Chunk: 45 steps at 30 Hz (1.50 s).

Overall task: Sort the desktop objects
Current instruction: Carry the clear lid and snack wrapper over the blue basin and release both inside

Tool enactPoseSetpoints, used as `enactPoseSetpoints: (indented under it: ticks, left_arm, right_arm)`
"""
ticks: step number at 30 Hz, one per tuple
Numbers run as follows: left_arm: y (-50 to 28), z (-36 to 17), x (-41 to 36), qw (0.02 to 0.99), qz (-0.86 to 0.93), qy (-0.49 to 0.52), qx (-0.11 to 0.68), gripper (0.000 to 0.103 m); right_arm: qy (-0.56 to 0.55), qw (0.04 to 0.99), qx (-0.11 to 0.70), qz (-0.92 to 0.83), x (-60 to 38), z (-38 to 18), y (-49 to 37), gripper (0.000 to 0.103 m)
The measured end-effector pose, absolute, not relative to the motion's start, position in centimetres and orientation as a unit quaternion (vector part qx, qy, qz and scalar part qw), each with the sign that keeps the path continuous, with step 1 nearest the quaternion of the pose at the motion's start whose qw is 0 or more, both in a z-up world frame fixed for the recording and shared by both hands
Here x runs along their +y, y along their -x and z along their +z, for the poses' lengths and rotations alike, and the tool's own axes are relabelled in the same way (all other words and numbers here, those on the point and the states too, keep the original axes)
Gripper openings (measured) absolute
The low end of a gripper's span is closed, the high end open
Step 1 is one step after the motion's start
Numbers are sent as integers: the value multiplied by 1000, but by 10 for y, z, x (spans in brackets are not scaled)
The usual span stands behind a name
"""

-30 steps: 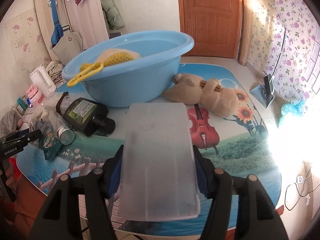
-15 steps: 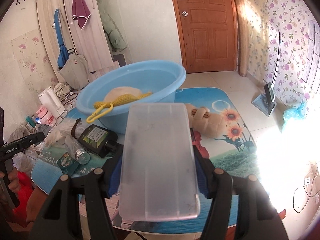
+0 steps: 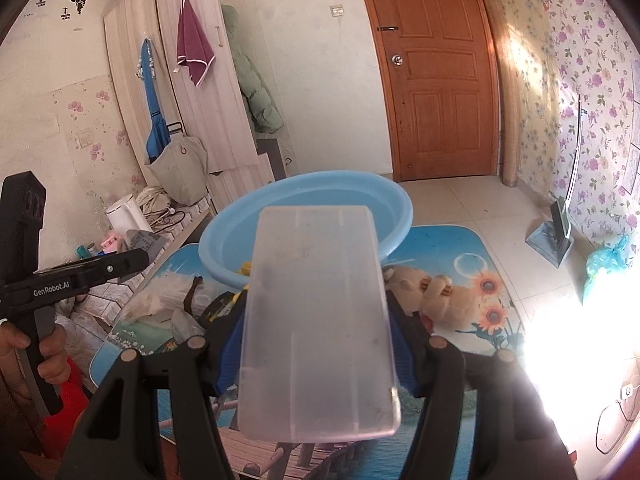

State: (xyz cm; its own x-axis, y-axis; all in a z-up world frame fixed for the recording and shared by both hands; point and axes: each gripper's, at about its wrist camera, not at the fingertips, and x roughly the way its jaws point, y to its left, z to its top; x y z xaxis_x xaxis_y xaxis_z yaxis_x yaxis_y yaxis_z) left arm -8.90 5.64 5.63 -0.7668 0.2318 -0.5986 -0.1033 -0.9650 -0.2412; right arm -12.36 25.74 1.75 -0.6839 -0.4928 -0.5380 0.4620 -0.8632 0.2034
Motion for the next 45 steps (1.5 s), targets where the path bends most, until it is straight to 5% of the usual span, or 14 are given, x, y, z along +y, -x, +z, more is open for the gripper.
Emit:
enactPoseSetpoints:
  ticks: [31, 45]
  left_arm:
    - [175, 25, 85, 122, 918, 370, -67, 50]
    - [129, 26, 53, 90, 924, 360, -89, 68]
  right_arm:
    - [-307, 280, -22, -909, 219, 11, 214, 61]
    - [-316, 271, -5, -909, 204, 11, 207, 66]
